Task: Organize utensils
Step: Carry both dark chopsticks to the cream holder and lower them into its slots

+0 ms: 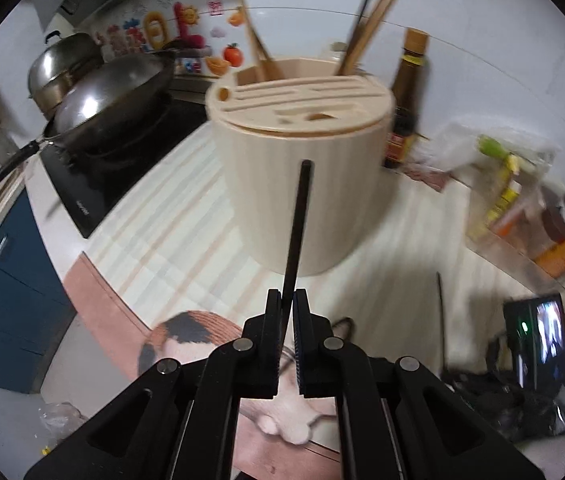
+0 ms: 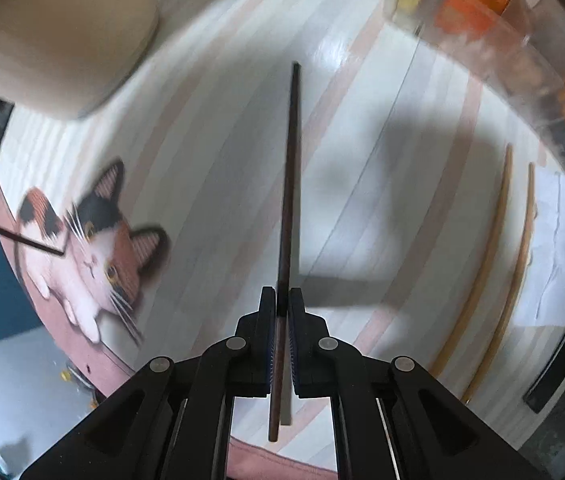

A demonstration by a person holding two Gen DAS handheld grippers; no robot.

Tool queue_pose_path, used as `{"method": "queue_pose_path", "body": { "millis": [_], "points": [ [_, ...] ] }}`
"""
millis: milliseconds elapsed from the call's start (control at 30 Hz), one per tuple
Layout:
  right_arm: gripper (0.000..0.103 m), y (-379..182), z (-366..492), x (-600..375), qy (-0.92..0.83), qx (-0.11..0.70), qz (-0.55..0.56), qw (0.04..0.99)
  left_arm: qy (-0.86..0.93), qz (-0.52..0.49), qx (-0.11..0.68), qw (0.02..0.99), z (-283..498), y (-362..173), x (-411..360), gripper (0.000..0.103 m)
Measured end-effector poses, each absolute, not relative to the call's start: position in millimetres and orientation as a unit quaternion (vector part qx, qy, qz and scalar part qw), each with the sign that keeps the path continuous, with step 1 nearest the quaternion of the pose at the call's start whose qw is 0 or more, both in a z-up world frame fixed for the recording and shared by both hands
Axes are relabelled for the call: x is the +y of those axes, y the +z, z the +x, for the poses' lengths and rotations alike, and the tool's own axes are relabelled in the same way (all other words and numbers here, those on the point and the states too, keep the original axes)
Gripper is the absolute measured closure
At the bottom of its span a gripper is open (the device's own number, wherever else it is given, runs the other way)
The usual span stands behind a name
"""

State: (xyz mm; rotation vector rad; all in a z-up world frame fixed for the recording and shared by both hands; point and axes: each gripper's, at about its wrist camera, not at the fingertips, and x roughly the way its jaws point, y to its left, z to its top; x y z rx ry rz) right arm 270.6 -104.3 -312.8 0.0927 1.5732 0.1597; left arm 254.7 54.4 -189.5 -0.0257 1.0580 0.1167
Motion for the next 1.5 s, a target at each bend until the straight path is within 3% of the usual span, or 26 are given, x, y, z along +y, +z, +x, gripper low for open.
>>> {"method": "queue_pose_path", "body": {
  "millis": [400,633,833,1133,1333,1500],
  "points": [
    [0.098,-343.5,266.4,-98.4,0.023,0.686,0.011,0.728,0.058,-0.007,0.490,0.869,250.6,-182.9,50.7,0.100],
    [0.098,-305.7,238.5,-127.9,0.043,0.612,0.065,0.787,0.060,-0.009,0.477,0.877,243.4,-167.5,55.8,0.100],
    [0.098,-224.5,229.2,-101.1,0.062,0.509,0.073,0.856,0.053,-0.028,0.451,0.890,234.7,-136.1,65.2,0.100],
    [0.098,-61.2,267.7,-82.0,0.137,0.382,0.142,0.903,0.019,-0.094,0.385,0.918,242.8,-43.6,89.9,0.100],
    [0.098,1.0,309.9,-51.2,0.158,0.320,0.155,0.921,0.025,-0.109,0.341,0.933,275.3,8.8,106.8,0.100],
    [0.098,20.2,349.0,-15.5,0.173,0.289,0.155,0.929,0.041,-0.113,0.332,0.936,308.5,24.7,127.8,0.100]
  ]
}}
